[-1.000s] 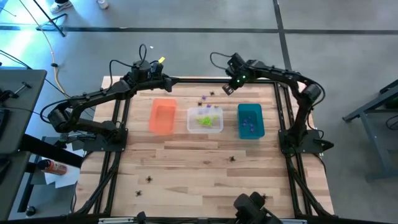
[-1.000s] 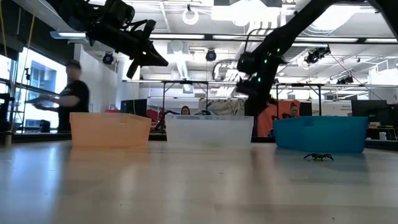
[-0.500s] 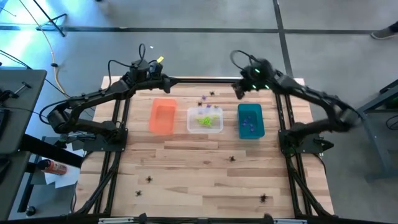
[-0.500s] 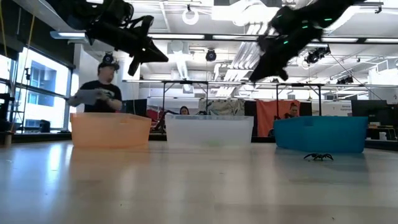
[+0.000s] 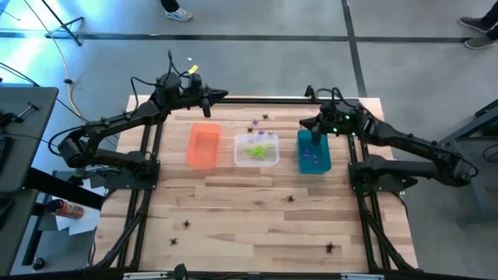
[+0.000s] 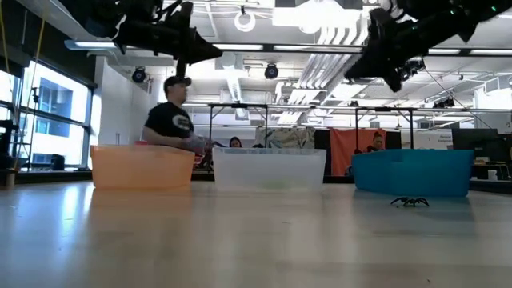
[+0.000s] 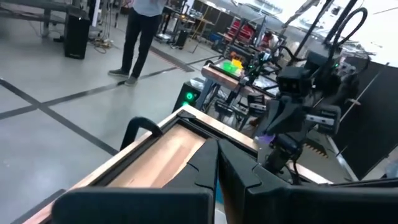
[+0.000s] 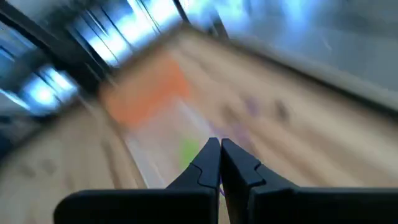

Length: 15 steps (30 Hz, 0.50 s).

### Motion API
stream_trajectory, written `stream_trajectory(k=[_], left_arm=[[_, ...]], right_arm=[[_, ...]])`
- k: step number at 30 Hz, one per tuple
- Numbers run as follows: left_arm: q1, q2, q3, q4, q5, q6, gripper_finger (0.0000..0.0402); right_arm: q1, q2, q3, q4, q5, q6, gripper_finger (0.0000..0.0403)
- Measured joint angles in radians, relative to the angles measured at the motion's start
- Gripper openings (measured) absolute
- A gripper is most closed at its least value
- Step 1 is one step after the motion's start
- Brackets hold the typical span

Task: Sort Halloween decoration
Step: Put the purple spider toy into the blue bin

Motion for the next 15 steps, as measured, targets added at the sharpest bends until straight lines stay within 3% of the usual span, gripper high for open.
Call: stream_trajectory(k=[4, 6, 9, 15], left_arm=[[0.0, 0.0, 0.0, -0.019, 0.0, 0.0, 0.0], [0.0, 0.0, 0.0, -0.036, 0.0, 0.001, 0.0], [0.0, 0.0, 0.0, -0.072, 0.0, 0.001, 0.0], [-0.002, 0.0, 0.0, -0.101, 0.0, 0.0, 0.0]], right_arm=[[0.011, 0.13, 0.156, -0.469, 0.082, -0.046, 0.0], [0.012, 0.197, 0.204, -0.589, 0.112, -0.063, 0.0], [0.011, 0.296, 0.225, -0.683, 0.119, -0.065, 0.0], [0.037, 0.455, 0.227, -0.683, 0.113, -0.091, 0.0]])
